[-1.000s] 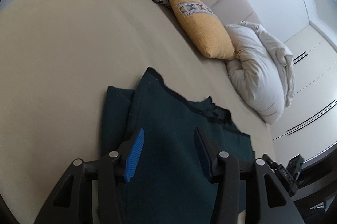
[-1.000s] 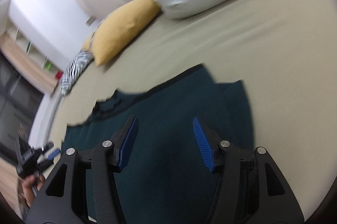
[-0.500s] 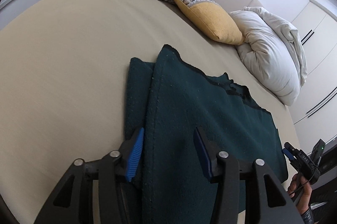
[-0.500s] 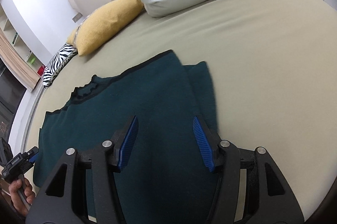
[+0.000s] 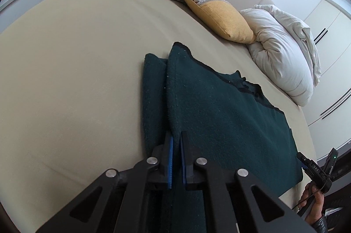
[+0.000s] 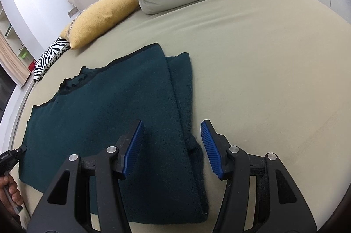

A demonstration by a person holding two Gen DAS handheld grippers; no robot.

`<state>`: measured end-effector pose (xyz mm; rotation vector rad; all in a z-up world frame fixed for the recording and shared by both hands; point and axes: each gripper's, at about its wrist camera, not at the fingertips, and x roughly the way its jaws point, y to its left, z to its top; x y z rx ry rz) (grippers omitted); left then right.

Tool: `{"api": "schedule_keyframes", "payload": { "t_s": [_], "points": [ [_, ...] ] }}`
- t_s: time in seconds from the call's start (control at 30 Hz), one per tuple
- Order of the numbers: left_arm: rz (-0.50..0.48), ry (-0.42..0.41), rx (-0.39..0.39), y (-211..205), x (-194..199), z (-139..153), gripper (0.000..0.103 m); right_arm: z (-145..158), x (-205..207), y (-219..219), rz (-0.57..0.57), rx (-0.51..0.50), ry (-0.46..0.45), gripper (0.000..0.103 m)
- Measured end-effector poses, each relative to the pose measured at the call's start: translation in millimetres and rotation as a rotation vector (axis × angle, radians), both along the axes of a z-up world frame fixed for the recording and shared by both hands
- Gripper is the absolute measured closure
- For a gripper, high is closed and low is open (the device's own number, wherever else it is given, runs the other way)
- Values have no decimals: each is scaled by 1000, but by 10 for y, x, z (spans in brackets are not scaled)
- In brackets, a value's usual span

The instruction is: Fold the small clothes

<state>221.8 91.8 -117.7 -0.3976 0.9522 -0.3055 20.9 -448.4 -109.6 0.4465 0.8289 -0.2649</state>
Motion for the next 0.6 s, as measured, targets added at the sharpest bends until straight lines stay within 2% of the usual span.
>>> {"api": "schedule_keyframes", "payload": {
  "t_s": [0.17,0.33,0.4,0.43,0.6],
  "points": [
    [22,-14,-5,46,-83,-16,97,39,-80,21,-7,-40,-2,52],
    [37,6,-42,70,-17,-123,97,-97,-135,37,11,-47,47,53],
    [31,5,-32,59,-13,-114,97,-78,-186,48,-1,-57,35,56],
    [29,4,-29,57,-12,-115,97,-62,-203,52,-5,-60,33,61],
    [33,12,-34,60,-20,-120,95,77,-293,80,-16,-70,1,61]
  ]
}}
